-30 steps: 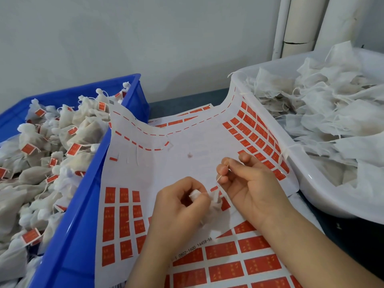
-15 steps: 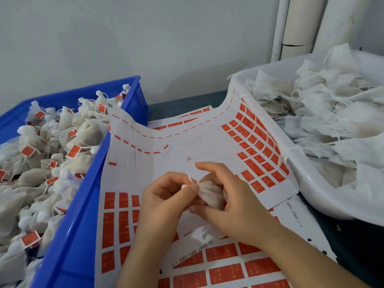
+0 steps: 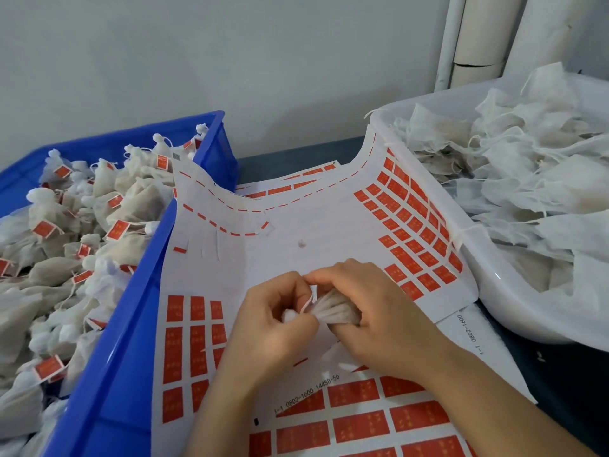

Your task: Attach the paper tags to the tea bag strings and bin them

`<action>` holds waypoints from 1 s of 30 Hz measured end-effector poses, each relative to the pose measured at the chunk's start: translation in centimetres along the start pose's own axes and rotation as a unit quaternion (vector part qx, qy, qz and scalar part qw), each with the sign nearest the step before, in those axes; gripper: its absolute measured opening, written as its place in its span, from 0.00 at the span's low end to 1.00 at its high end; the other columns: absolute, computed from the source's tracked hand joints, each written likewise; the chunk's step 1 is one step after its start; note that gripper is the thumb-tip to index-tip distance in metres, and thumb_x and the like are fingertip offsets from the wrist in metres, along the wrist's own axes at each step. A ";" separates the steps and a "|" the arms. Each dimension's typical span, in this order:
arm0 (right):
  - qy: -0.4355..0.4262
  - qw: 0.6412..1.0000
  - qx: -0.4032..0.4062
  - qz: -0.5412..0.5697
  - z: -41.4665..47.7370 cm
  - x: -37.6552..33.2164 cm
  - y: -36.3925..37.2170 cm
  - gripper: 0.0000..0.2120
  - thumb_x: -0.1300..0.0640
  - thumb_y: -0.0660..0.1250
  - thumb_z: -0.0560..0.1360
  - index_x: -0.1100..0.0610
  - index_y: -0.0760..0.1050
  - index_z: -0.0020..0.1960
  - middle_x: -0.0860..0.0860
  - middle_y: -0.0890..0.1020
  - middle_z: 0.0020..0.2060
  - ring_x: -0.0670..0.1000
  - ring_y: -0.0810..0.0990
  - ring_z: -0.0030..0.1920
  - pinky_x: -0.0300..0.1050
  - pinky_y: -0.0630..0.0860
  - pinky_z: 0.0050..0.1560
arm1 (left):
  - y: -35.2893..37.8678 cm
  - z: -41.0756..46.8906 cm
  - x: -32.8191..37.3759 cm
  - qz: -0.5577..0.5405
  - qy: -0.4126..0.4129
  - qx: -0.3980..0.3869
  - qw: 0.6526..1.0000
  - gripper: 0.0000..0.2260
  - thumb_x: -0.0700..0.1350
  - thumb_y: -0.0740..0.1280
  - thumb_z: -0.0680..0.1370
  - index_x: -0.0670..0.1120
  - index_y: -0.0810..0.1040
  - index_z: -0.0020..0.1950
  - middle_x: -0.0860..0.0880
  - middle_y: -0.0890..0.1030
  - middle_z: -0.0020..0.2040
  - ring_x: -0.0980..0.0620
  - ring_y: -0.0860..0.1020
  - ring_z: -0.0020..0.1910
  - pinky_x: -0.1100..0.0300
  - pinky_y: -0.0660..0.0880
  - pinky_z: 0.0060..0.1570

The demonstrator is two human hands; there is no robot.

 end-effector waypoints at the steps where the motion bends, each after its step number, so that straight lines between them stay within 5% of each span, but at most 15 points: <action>1: 0.000 1.000 -0.004 0.011 0.0 0.0 0.1 0.17 0.54 0.63 0.73 0.46 0.71 0.62 0.38 0.73 0.47 0.40 0.70 0.50 0.33 0.68 0.51 | -0.1 0.1 -0.1 -0.023 -0.005 0.003 1.000 0.05 0.38 0.61 0.61 0.47 0.70 0.28 0.51 0.67 0.24 0.55 0.64 0.24 0.64 0.63 0.24; 7: 0.031 0.991 -0.006 0.133 -0.5 0.3 0.2 0.11 0.54 0.72 0.71 0.43 0.72 0.46 0.41 0.78 0.42 0.42 0.77 0.44 0.34 0.75 0.38 | -0.3 -0.1 -0.6 -0.167 -0.019 0.011 0.986 0.02 0.45 0.65 0.58 0.49 0.73 0.29 0.50 0.69 0.24 0.55 0.66 0.23 0.65 0.65 0.24; 13: 0.060 0.973 0.017 0.223 -0.5 0.7 0.0 0.15 0.36 0.63 0.69 0.45 0.73 0.48 0.39 0.78 0.42 0.40 0.77 0.46 0.31 0.74 0.41 | -1.2 0.1 0.4 -0.140 0.035 0.063 0.988 0.03 0.45 0.68 0.62 0.47 0.79 0.33 0.48 0.77 0.29 0.53 0.75 0.28 0.62 0.73 0.28; 20: 0.061 0.956 0.070 0.278 -0.3 0.7 -0.9 0.11 0.44 0.65 0.70 0.46 0.79 0.49 0.41 0.83 0.43 0.42 0.80 0.47 0.33 0.77 0.45 | -0.6 -0.2 0.7 -0.105 0.023 0.064 0.992 0.05 0.48 0.69 0.63 0.48 0.81 0.35 0.51 0.78 0.29 0.57 0.77 0.28 0.65 0.74 0.29; 26: 0.092 0.951 0.070 0.288 -0.4 1.7 -1.0 0.14 0.44 0.61 0.68 0.50 0.78 0.45 0.43 0.82 0.40 0.43 0.80 0.45 0.36 0.79 0.43 | -0.6 -0.2 0.7 -0.070 0.012 0.060 0.996 0.12 0.36 0.69 0.73 0.49 0.80 0.32 0.51 0.78 0.27 0.57 0.76 0.25 0.66 0.74 0.27; 30: 0.099 0.957 0.059 0.266 -0.7 1.6 0.1 0.16 0.41 0.54 0.71 0.51 0.73 0.47 0.47 0.80 0.40 0.43 0.79 0.44 0.36 0.78 0.45 | 0.3 -0.1 0.4 -0.049 -0.003 0.029 0.998 0.05 0.45 0.66 0.67 0.50 0.79 0.32 0.52 0.76 0.26 0.56 0.73 0.25 0.64 0.73 0.28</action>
Point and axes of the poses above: each hand's wrist, its own z-axis towards the middle knuckle, its own y-axis out of the palm, x = y × z, the point moved 9 cm from there along z, towards the middle knuckle
